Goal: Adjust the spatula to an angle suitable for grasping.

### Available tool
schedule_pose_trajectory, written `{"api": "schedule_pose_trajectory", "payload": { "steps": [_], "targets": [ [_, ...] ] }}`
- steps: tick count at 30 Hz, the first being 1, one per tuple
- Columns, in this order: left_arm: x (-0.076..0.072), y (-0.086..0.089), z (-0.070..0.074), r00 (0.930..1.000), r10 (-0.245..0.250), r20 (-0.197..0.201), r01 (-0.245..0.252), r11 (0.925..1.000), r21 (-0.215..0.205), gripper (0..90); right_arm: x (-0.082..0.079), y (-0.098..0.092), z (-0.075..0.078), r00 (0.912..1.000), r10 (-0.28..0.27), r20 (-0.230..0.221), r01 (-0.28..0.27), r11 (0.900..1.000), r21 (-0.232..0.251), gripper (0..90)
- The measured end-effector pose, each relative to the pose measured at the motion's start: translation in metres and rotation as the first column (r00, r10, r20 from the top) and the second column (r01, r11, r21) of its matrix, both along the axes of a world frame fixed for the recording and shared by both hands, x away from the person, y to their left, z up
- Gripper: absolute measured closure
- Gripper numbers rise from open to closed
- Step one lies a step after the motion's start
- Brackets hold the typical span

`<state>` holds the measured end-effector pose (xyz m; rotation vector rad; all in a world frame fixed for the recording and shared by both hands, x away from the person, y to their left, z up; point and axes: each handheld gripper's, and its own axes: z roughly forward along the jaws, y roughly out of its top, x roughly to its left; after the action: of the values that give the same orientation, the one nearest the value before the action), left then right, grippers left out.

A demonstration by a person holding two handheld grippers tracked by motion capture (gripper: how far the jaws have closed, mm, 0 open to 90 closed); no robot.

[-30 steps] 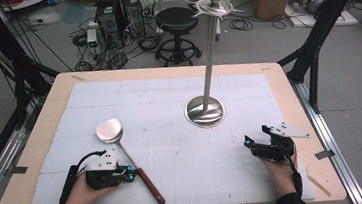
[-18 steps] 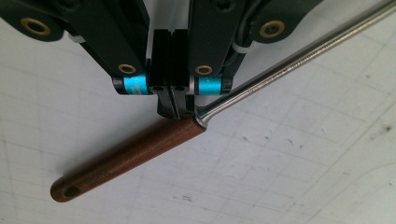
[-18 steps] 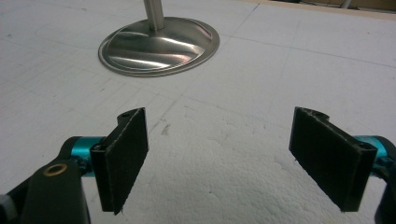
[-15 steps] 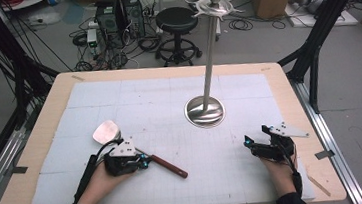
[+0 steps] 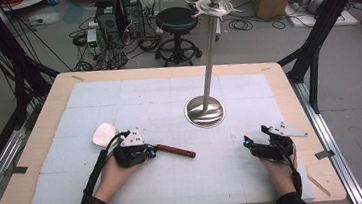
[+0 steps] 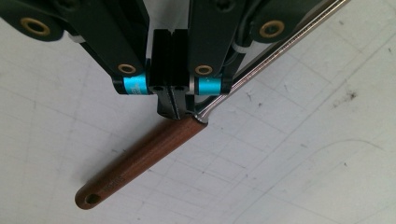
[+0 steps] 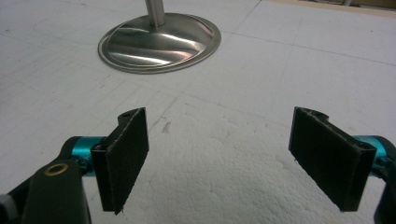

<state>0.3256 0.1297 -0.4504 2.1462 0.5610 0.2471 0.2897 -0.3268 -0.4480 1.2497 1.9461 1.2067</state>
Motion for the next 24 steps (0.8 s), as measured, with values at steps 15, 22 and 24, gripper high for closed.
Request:
{"api": "schedule_pose_trajectory", "payload": {
  "steps": [15, 22, 24],
  "targets": [
    [0.001, 0.007, 0.012, 0.9999, 0.0, -0.011, -0.001, 0.9999, -0.015, 89.6, 0.0, 0.0, 0.0, 1.0, 0.007, -0.003, -0.007, 1.0, -0.004, 19.3],
    [-0.004, 0.035, 0.025, 0.9983, 0.008, 0.058, -0.004, 0.9983, -0.058, 79.7, -0.001, 0.001, 0.0, 1.0, 0.008, 0.0, -0.008, 1.0, -0.008, 19.3],
    [-0.006, 0.046, 0.027, 0.9972, 0.021, 0.072, -0.016, 0.9971, -0.075, 76.2, -0.001, 0.001, 0.0, 1.0, 0.008, 0.001, -0.007, 1.0, -0.008, 19.3]
  ]
}}
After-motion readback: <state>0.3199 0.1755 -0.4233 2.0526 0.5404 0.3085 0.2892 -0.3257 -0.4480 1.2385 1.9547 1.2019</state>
